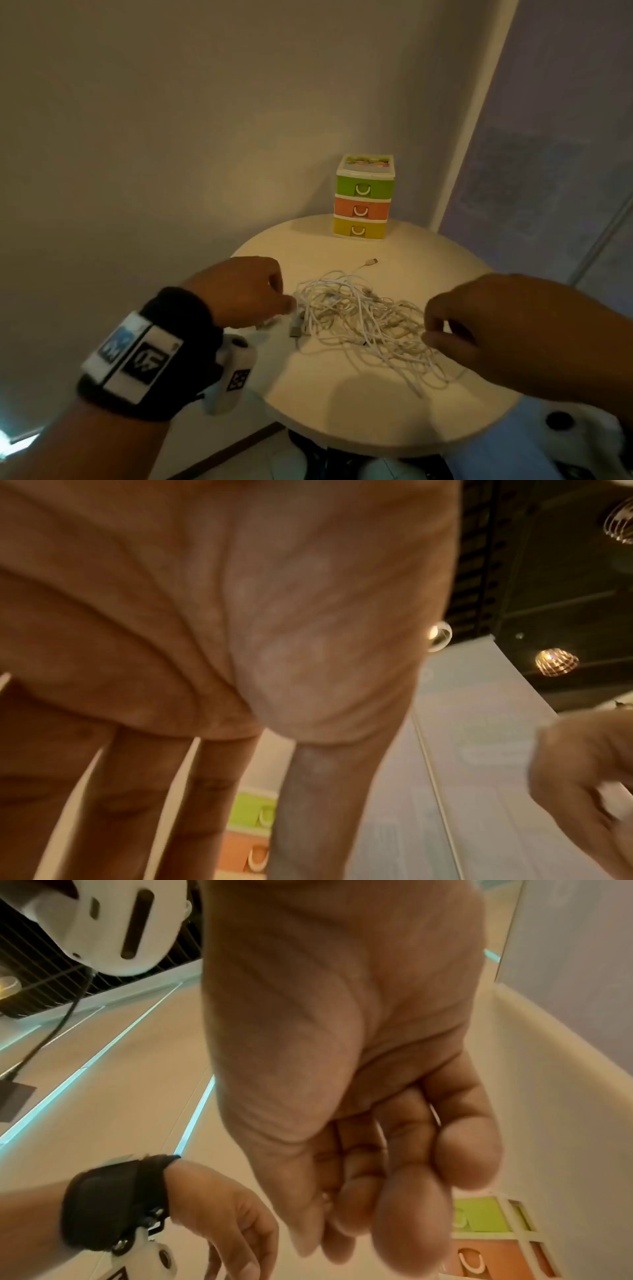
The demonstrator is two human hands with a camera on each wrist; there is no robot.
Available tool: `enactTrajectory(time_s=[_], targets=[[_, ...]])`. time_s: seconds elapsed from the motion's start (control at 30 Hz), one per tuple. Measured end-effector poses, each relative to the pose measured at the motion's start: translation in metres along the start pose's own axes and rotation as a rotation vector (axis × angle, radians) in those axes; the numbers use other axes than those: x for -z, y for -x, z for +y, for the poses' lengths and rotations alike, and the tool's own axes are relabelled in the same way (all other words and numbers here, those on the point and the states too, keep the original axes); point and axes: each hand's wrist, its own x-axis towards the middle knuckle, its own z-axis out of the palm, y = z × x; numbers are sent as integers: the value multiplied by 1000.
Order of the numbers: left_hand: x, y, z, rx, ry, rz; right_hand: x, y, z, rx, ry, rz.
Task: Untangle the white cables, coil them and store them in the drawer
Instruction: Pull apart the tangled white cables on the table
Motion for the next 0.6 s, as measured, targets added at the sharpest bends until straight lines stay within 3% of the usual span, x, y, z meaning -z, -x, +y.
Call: enactTrajectory(time_s=[0.1, 0.23, 0.4, 0.5, 0.6], targets=[[-10, -12, 9, -18, -57, -102, 9, -15, -4, 46, 10, 48], [-19, -18, 9, -65, -59, -33, 15, -37, -12, 120, -35, 94], [-16, -24, 3, -100, -14, 40, 0, -57, -26, 234, -77, -31], [-10, -27, -1, -93, 22, 131, -6, -67, -28, 222, 5, -87], [-4, -28, -10, -26, -58, 67, -7, -73, -24, 193, 48, -119]])
